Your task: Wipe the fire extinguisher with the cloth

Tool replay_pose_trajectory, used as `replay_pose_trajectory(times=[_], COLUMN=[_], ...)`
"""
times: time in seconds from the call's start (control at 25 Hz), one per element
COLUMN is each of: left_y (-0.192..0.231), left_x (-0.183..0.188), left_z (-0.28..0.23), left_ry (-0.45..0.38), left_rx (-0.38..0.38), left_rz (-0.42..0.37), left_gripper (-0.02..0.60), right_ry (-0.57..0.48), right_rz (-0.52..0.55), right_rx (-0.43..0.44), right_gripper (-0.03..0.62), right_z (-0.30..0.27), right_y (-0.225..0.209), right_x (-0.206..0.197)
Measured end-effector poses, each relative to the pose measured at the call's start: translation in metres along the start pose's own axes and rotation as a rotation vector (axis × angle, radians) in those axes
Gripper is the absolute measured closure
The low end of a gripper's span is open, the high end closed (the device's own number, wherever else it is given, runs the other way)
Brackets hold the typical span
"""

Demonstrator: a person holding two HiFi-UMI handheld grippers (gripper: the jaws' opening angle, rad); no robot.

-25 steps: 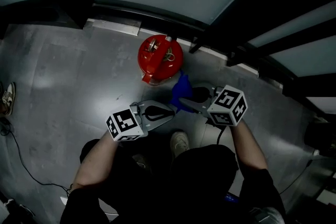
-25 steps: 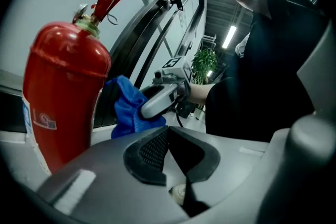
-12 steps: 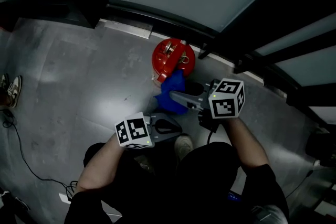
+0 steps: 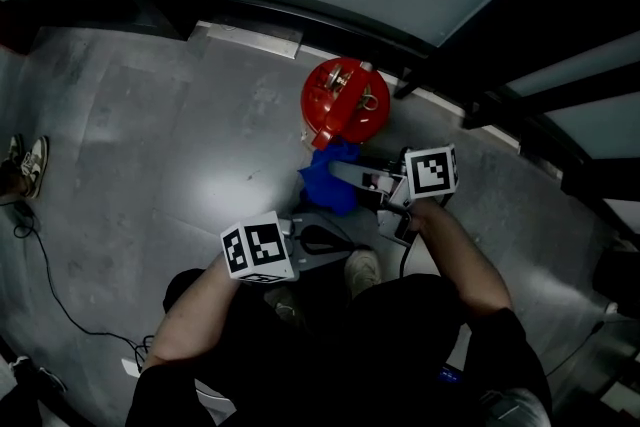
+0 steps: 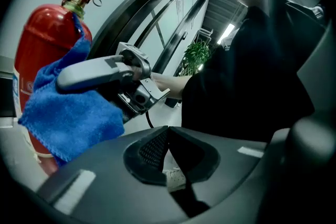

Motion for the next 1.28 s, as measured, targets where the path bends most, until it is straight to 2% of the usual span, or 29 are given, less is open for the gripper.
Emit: replay_pose_trajectory(times=[0.12, 0.24, 0.4, 0.64, 0.88, 1.16, 1.28], left_y=[0.002, 0.004, 0.008, 0.005, 0.0, -0.006, -0.013], left_x=[-0.002, -0.005, -0.01, -0.016, -0.014, -0.024, -0.021], left_z=[0.002, 0.004, 0.011, 0.018, 0.017, 0.026, 0.025], left_ry=[0.002, 0.003, -0.004, -0.011, -0.009, 0.021, 0.018], left_rx=[0.003, 0.011, 0.029, 0.062, 0.074, 0.123, 0.134], left_rz=[0.003, 0.006, 0.02, 0.038, 0.028, 0.036, 0.029], left_gripper=[0.574, 0.574, 0.574, 0.574, 0.574, 0.574, 0.574], right_ry=[0.015, 0.04, 0.052, 0.076, 0.109, 0.104, 0.131], right_rz=[-0.065, -0.072, -0.145, -0.225, -0.223, -0.225, -0.24], right_rx=[-0.031, -0.067, -0.062, -0.102, -0.174, -0.115, -0.121], right_gripper=[0.49, 0.49, 0.49, 0.49, 0.49, 0.49, 0.49], right_z=[-0.002, -0.006, -0.017, -0.026, -0.032, -0.036, -0.038], right_y=[-0.021, -0.039, -0.061, -0.096, -0.133, -0.152, -0.16], right_x=[-0.01, -0.016, -0.025, -0.042, -0.053, -0.059, -0.063])
Point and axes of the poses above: the fingertips, and each gripper's own axes: z backward along the fingers, y to its left, x out of its top, the point moved 10 cm from there along z, backward along the fingers, and after that the axes turned 4 degrees about z, right-handed, at the moved point
